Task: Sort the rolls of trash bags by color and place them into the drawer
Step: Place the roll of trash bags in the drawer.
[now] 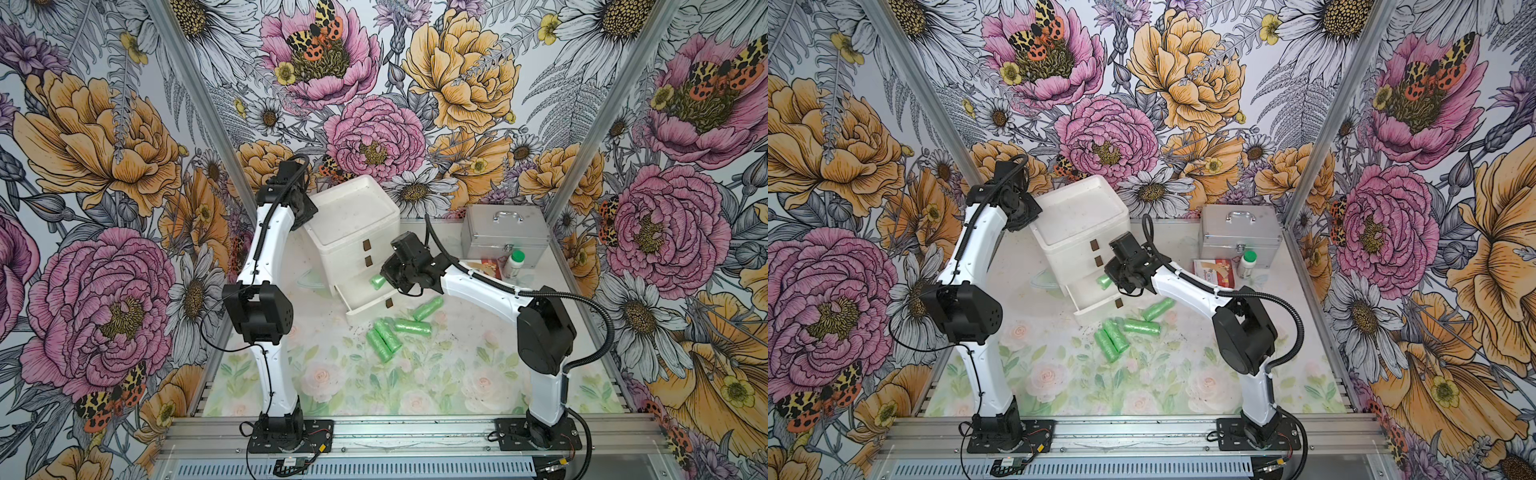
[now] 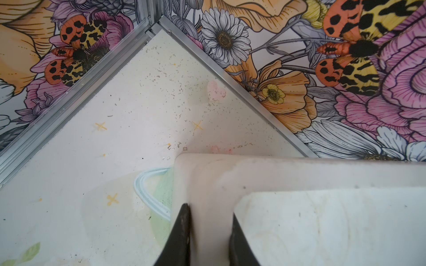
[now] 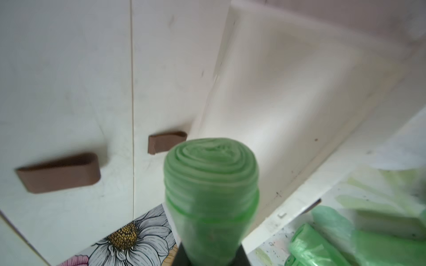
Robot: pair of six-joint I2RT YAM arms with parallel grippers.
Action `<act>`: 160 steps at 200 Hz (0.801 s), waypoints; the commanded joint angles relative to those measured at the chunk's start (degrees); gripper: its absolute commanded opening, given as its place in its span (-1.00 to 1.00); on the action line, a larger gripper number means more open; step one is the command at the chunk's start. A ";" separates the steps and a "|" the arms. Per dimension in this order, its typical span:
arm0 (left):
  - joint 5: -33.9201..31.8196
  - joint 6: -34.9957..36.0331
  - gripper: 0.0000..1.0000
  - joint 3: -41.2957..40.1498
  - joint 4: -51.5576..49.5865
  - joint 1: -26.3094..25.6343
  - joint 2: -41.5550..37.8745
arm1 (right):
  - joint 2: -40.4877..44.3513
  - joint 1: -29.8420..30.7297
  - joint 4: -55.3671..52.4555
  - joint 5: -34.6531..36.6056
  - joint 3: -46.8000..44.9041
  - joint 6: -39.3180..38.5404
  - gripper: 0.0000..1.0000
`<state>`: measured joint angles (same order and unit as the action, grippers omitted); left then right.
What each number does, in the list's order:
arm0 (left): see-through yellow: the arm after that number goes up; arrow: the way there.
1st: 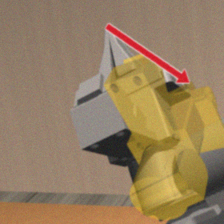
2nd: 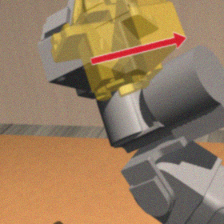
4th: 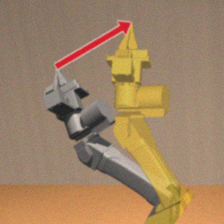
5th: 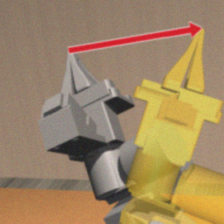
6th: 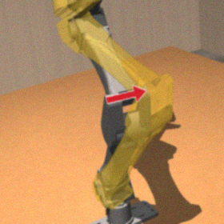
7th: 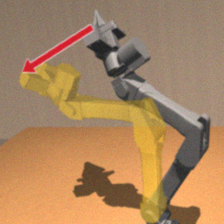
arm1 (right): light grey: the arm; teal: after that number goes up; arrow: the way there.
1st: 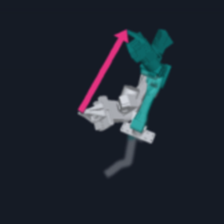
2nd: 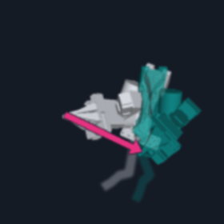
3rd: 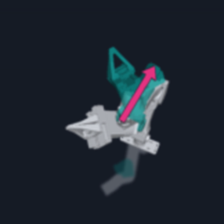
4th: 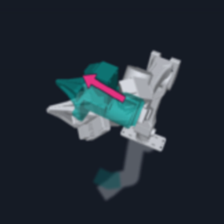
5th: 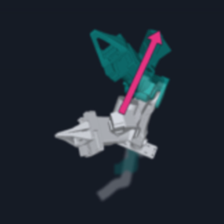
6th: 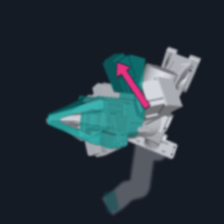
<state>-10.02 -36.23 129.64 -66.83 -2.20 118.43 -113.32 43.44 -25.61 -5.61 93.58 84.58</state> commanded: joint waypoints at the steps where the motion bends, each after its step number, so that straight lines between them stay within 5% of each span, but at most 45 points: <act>1: 19.95 -12.35 -1.00 -4.16 0.82 -3.16 6.81 | -2.50 0.30 1.97 -2.34 2.80 2.08 -0.85; 140: 20.23 -12.20 -1.00 -3.91 0.84 -3.44 7.42 | -15.30 1.68 6.23 -7.05 12.85 9.99 -0.77; 152: 20.22 -12.20 -1.00 -3.93 0.88 -3.41 7.43 | -15.68 1.65 6.20 -7.14 13.16 10.08 -0.70; 160: 20.14 -12.12 -1.00 -3.95 0.85 -3.43 7.45 | -16.20 1.68 6.16 -7.27 13.68 9.83 -0.47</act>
<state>-10.04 -36.23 129.64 -66.83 -2.24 118.43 -127.66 44.73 -20.56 -11.99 104.77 93.89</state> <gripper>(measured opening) 0.205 0.187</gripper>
